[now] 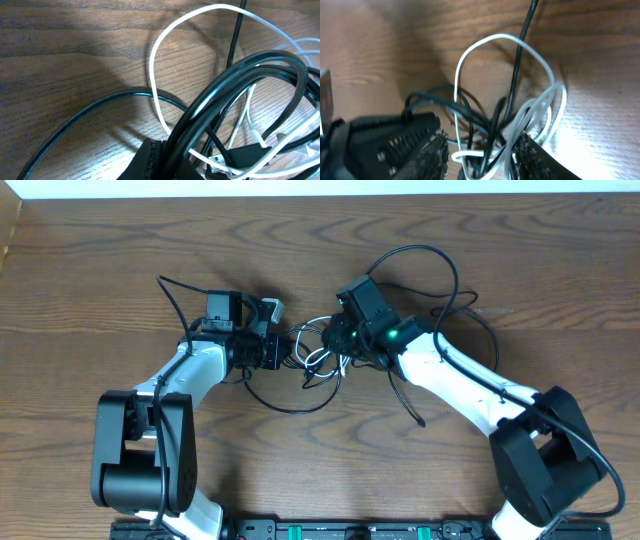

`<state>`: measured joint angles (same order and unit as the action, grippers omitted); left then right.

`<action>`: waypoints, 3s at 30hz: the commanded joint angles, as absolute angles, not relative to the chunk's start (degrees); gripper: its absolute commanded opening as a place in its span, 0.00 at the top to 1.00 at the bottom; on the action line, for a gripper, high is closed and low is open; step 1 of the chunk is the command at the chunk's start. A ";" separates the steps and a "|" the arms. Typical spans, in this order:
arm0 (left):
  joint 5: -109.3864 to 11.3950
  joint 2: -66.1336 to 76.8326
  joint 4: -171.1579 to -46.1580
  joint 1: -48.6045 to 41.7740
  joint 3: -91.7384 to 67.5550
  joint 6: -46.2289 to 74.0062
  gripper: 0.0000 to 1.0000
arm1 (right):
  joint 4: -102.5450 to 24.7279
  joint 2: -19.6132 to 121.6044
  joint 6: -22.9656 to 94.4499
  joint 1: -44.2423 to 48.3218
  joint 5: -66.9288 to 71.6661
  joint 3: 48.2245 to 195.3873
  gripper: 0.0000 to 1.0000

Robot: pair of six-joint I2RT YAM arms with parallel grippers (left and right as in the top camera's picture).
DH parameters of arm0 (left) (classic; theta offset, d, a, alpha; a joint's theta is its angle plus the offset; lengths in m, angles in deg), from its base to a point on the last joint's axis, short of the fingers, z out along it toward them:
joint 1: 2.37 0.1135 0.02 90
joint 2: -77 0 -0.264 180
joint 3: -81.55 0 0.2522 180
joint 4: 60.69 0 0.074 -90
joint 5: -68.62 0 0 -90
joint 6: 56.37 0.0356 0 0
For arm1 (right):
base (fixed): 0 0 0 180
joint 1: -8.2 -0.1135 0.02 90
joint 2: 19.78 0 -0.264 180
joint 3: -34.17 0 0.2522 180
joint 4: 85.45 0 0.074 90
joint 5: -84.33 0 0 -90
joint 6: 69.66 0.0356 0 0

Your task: Untangle cables

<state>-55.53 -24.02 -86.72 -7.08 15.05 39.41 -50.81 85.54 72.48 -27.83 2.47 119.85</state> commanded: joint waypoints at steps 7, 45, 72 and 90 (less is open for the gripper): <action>-55.42 -24.15 -86.72 -6.84 15.38 38.93 0.92 | -52.78 86.72 76.05 -27.24 -1.07 120.18 0.68; -55.42 -24.15 -86.68 -6.84 15.38 38.93 0.92 | -23.38 75.33 48.59 -19.22 4.81 124.22 0.67; -55.42 -24.15 -86.72 -6.84 15.38 38.90 0.92 | -36.49 91.33 52.81 -28.02 7.36 124.22 0.69; -55.42 -24.15 -86.96 -6.84 15.38 38.90 0.92 | -34.59 91.46 56.81 -24.44 1.90 124.20 0.62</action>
<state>-55.73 -24.02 -86.70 -7.08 15.05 39.41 -34.70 91.59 55.35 -26.04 2.88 123.94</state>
